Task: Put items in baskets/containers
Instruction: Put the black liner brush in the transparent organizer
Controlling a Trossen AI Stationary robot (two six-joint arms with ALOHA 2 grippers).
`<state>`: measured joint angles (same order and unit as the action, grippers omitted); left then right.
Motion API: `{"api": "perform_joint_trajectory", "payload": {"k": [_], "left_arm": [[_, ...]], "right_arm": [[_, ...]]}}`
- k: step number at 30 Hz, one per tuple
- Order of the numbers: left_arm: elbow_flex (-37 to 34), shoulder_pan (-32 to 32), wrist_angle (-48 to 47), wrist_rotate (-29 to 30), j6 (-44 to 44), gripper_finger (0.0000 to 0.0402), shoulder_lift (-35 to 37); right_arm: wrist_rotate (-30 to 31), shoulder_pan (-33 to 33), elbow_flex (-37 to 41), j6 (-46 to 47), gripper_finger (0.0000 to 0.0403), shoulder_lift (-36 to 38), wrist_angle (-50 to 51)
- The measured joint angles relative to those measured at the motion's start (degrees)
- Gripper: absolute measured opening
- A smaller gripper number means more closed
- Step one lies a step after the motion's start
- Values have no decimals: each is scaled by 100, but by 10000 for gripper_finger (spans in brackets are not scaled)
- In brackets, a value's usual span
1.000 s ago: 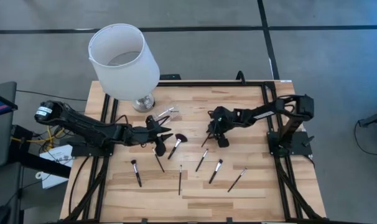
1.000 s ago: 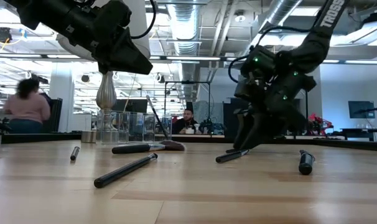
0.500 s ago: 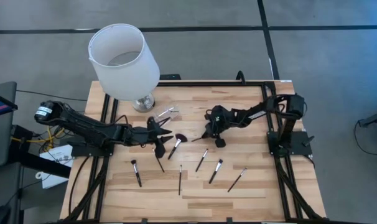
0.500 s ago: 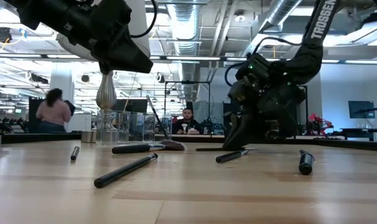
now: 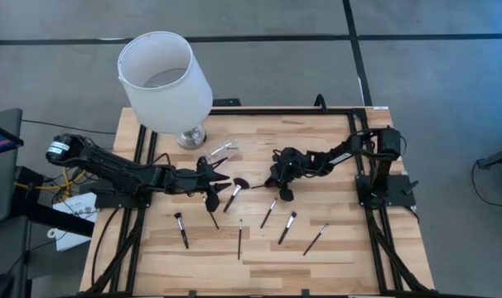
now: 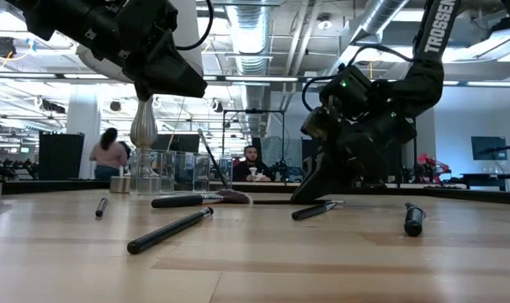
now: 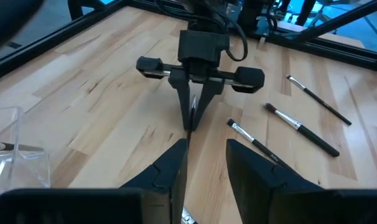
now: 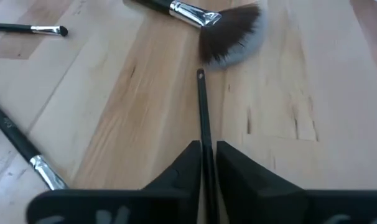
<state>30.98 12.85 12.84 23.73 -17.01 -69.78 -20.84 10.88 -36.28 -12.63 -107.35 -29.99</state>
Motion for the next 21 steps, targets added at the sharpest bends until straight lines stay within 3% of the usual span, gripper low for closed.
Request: {"api": "perform_joint_trajectory", "payload": {"k": [11, 21], "left_arm": [[0, 1, -2, 0, 2, 108, 0], [0, 1, -16, -2, 2, 108, 0]], "right_arm": [[23, -119, 106, 69, 130, -307, -290], [-13, -59, 182, -134, 135, 137, 502]]}}
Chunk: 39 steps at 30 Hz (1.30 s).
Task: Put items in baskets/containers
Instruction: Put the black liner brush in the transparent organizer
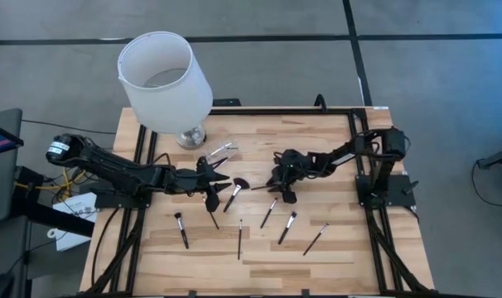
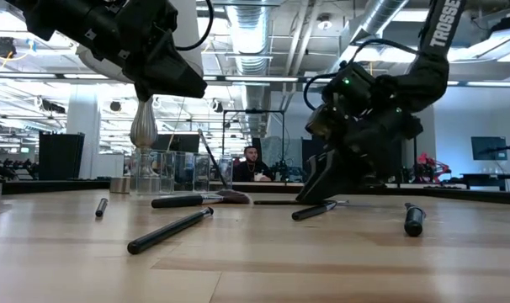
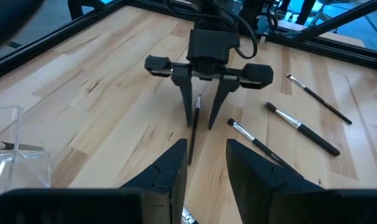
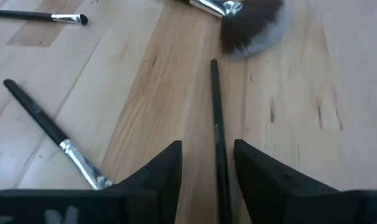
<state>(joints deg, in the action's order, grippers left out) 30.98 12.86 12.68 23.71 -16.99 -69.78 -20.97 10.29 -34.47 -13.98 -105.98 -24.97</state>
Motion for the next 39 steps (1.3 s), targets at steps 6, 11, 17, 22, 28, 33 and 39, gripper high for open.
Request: {"api": "perform_joint_trajectory", "payload": {"k": [6, 11, 17, 22, 28, 33, 39], "left_arm": [[0, -13, 17, 17, 0, 108, -2], [0, -2, 25, 19, -139, 108, -2], [0, -4, 178, 20, -238, 108, -16], [2, -7, 997, -493, -188, 108, -481], [13, -52, 2428, -1476, 83, 108, -1791], [126, -277, 2450, -1454, -156, 108, -2711], [334, -328, 2501, -1454, 424, 124, -2968]], "right_arm": [[16, -19, 713, 170, 122, -436, -2060], [397, 17, 1109, 57, 113, -812, -3186], [225, -14, 1226, 83, 98, -1361, -4298], [233, -13, 1253, 65, 42, -1431, -4478], [317, -52, 1261, 648, 15, -1467, -4679], [484, -279, 1260, 1083, 8, -1514, -5105], [454, -686, 929, 1351, 5, -1527, -4950]]}}
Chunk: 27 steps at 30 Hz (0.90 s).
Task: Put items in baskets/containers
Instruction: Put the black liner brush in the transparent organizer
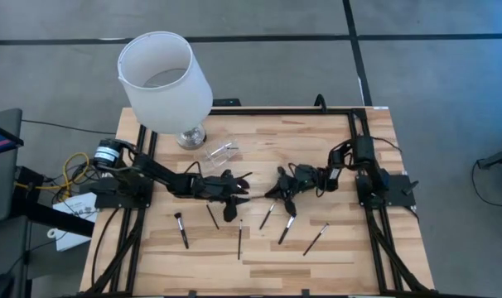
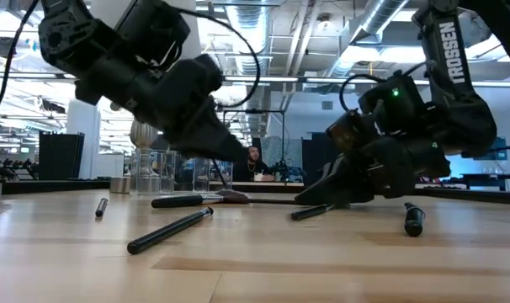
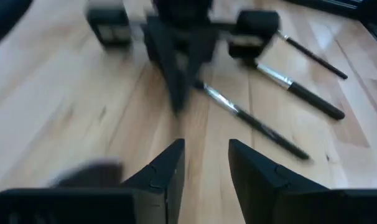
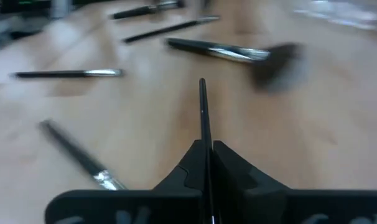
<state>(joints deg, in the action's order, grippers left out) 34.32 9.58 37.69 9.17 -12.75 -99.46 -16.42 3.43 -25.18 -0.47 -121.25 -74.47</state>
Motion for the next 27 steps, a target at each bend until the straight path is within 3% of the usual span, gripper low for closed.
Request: {"api": "perform_joint_trajectory", "payload": {"k": [5, 10, 16, 20, 27], "left_arm": [[114, -50, 16, -105, 733, 160, 66], [104, -134, -138, -944, 190, 189, 37], [99, -136, -264, -936, 171, 185, 39], [99, -134, -277, -575, 472, 175, 41], [99, -133, -279, -627, 534, 170, 39]], "right_arm": [[59, -256, -444, 32, 3, 68, 632], [333, -279, -785, 28, 3, 642, 2060], [471, -403, -1039, 5, 3, 1462, 2840], [470, -571, -1343, -57, 3, 1769, 3612], [899, -807, -1838, -301, 4, 1811, 4482]]}}
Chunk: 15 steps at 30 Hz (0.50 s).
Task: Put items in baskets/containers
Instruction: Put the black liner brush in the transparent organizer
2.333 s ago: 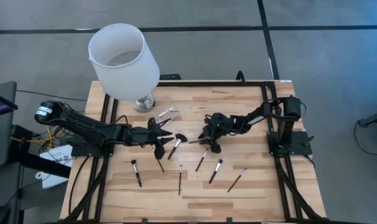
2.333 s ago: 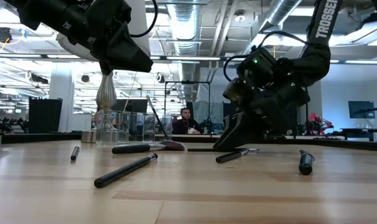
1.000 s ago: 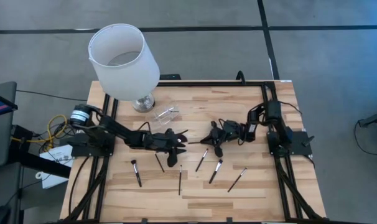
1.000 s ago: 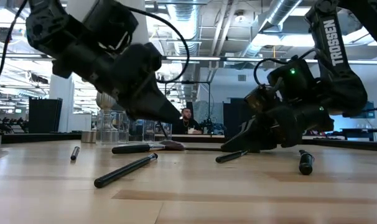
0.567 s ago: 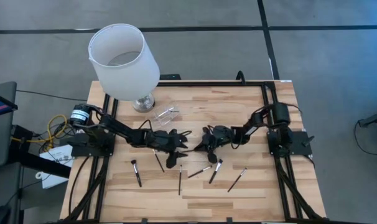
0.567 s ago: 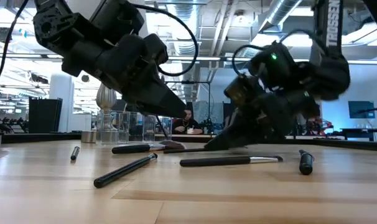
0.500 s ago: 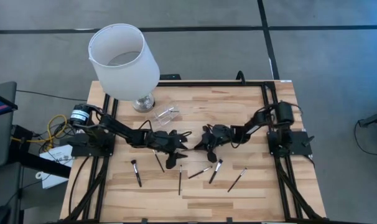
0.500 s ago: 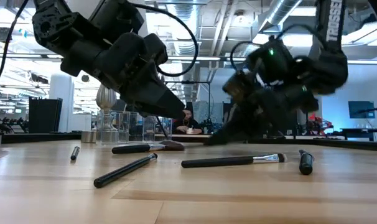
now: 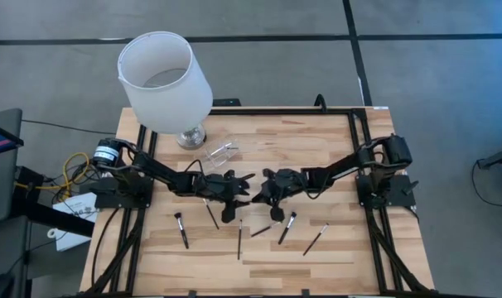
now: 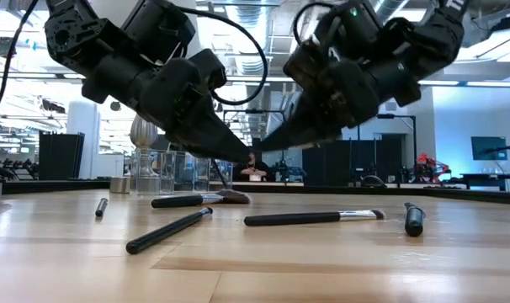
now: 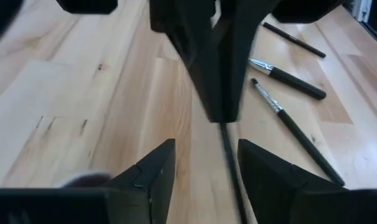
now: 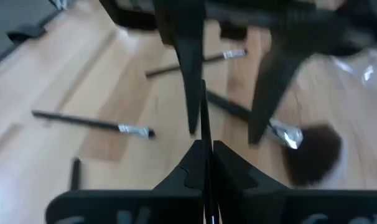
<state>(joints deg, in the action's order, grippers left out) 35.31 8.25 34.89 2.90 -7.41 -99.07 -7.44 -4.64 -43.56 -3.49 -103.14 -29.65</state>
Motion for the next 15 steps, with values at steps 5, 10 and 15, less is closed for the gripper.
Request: {"api": "perform_joint_trajectory", "payload": {"k": [5, 10, 15], "left_arm": [[0, 0, -3, -7, -9, 157, 0], [0, 0, -4, -14, -11, 128, 0], [0, -2, -4, -13, -11, 89, 0]], "right_arm": [[10, -14, -100, 2, 4, 3, 66], [59, -14, -100, 2, 4, 3, 140], [176, -11, -100, -1, 6, 3, 138]]}}
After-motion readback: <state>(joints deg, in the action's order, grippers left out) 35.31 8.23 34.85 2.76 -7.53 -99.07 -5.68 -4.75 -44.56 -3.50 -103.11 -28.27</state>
